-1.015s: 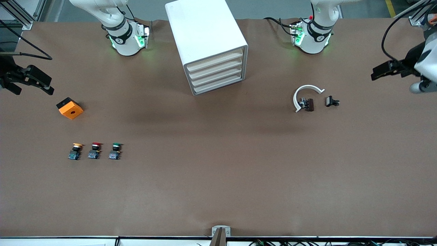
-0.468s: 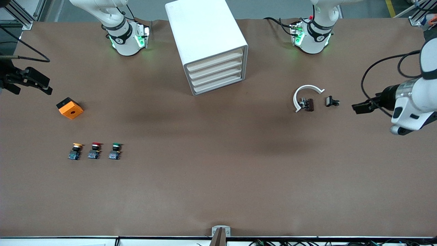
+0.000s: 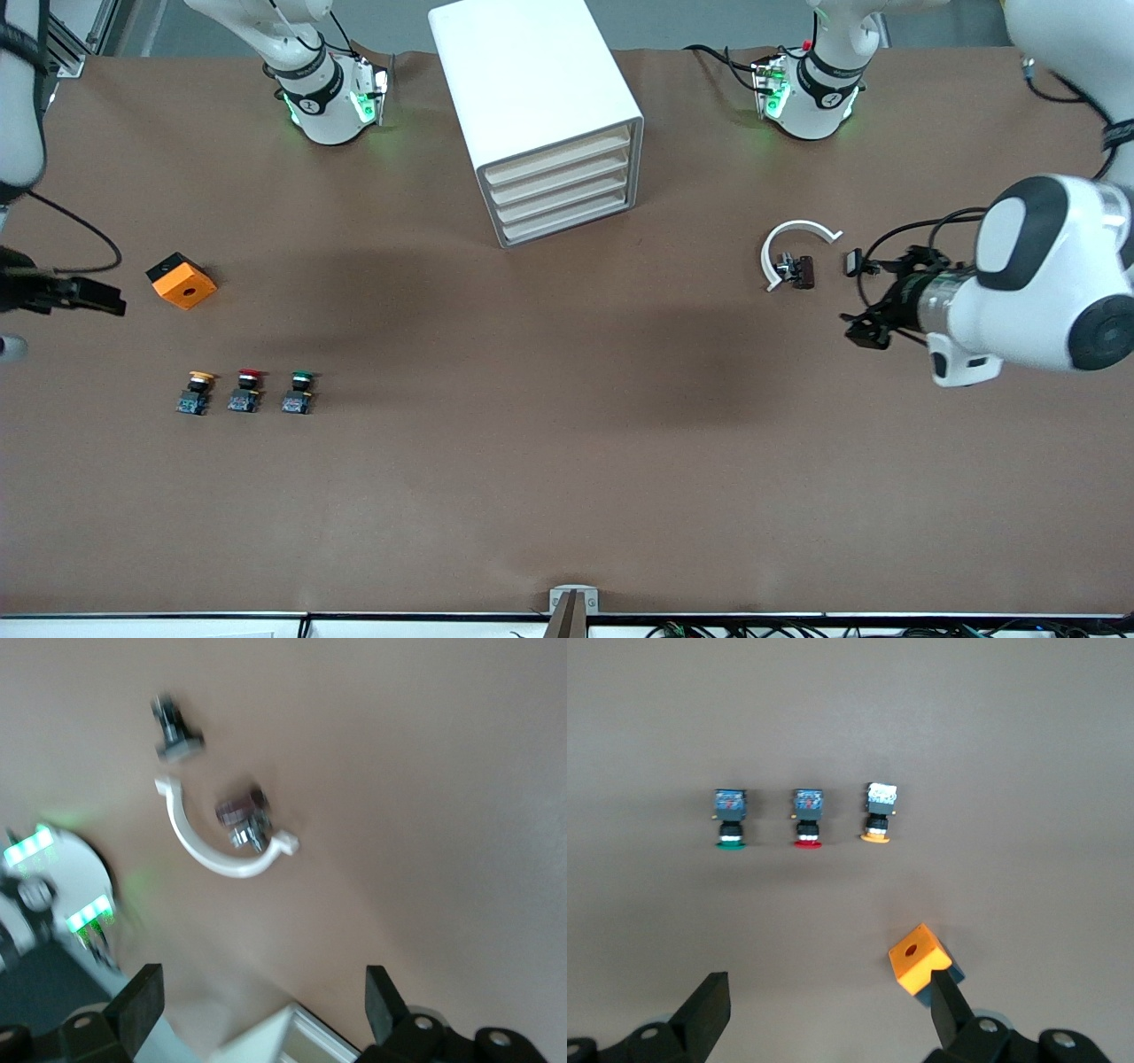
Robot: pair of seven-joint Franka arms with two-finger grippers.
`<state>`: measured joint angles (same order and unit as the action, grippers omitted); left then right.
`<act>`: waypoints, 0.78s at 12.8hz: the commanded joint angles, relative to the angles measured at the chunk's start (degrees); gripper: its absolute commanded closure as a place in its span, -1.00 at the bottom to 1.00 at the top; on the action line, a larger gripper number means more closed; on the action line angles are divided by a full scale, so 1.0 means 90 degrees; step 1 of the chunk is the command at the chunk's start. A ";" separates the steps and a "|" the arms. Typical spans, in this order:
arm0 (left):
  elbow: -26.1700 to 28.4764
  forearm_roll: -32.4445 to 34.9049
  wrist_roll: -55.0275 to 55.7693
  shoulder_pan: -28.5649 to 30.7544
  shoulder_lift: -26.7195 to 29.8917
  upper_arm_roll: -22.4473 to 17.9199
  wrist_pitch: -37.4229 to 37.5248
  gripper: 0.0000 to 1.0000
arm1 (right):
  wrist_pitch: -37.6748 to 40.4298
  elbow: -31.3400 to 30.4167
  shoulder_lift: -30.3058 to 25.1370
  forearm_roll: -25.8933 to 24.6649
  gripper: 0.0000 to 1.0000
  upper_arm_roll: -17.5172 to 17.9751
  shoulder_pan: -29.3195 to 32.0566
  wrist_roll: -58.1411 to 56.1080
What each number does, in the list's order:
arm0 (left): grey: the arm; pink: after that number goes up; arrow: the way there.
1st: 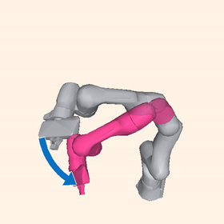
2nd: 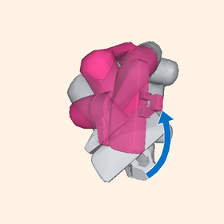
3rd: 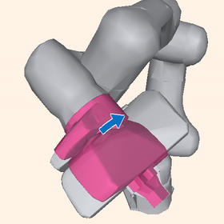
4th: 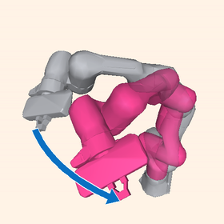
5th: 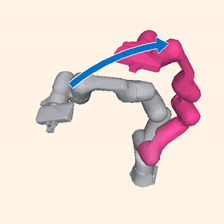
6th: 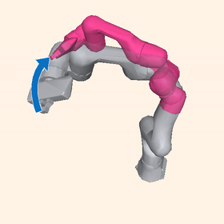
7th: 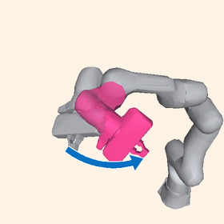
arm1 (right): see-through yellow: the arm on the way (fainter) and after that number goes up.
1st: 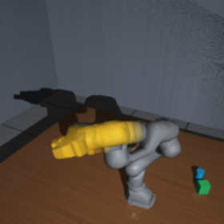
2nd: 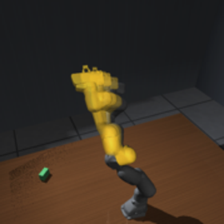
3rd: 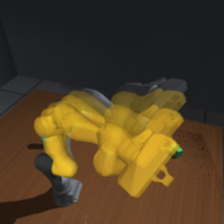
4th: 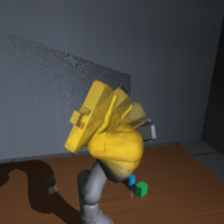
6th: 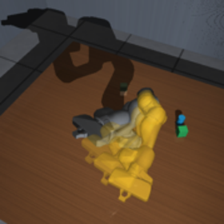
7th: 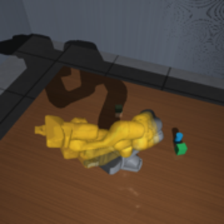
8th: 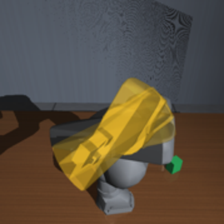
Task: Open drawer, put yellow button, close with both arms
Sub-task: 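Reach the right gripper to the yellow button while the left gripper approaches the cabinet, then grasp the yellow button with the right gripper while the left gripper grips the drawer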
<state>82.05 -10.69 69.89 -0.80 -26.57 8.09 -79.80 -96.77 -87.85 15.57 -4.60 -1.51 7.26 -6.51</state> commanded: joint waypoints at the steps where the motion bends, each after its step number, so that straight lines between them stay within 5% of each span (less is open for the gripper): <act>1: -0.0239 -0.0937 0.1612 0.0069 -0.0513 0.0009 0.0194 -1.00 | -0.0922 -0.0363 0.0494 -0.0163 -1.00 0.0089 0.0218 -0.0290; 6: -0.0210 -0.1712 0.2194 0.0070 -0.1159 -0.0030 0.1170 -1.00 | -0.2877 -0.0912 0.1471 -0.0163 -1.00 0.0089 0.0491 -0.0585; 10: -0.0259 -0.1722 0.4418 -0.0174 -0.1510 -0.0011 0.1210 -1.00 | -0.3524 -0.0854 0.2067 -0.0231 -1.00 0.0089 0.0560 -0.0624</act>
<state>81.63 -25.16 101.96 -0.91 -37.93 8.03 -70.16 -127.29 -96.51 32.69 -4.91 -1.57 11.33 -11.70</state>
